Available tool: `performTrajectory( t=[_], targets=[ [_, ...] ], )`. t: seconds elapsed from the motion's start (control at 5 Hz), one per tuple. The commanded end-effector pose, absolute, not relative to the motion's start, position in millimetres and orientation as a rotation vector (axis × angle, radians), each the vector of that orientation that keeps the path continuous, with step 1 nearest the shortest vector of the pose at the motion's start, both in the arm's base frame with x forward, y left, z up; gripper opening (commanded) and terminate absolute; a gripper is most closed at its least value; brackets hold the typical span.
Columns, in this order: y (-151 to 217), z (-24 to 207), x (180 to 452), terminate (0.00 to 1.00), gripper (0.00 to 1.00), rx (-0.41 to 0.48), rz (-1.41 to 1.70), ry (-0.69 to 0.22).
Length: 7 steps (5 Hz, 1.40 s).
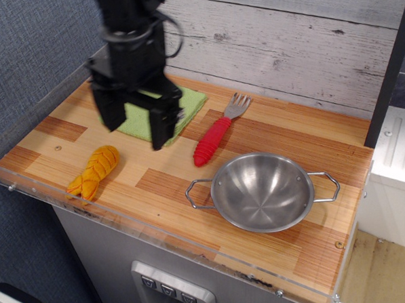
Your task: Place the orange pepper on top of towel.
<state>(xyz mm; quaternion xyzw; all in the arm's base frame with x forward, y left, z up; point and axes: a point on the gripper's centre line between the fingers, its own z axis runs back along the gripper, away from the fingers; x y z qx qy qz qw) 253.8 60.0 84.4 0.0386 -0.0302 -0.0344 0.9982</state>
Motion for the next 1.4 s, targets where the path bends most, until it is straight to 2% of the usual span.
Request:
performTrajectory(
  t=[0.0, 0.2, 0.4, 0.8, 1.0, 1.2],
  targets=[
    [109.7, 50.8, 193.7, 0.0, 1.0, 0.102, 0.01, -0.129],
    [131.8, 36.9, 188.5, 0.0, 1.0, 0.084, 0.071, -0.124],
    [142.9, 35.1, 199.6, 0.0, 1.0, 0.083, 0.091, -0.112],
    [124.9, 55.9, 237.2, 0.0, 1.0, 0.081, 0.076, -0.156],
    [116.6, 48.8, 250.5, 0.0, 1.0, 0.087, 0.056, -0.14],
    [117.5, 26.3, 255.6, 0.0, 1.0, 0.097, 0.02, -0.08]
  ],
)
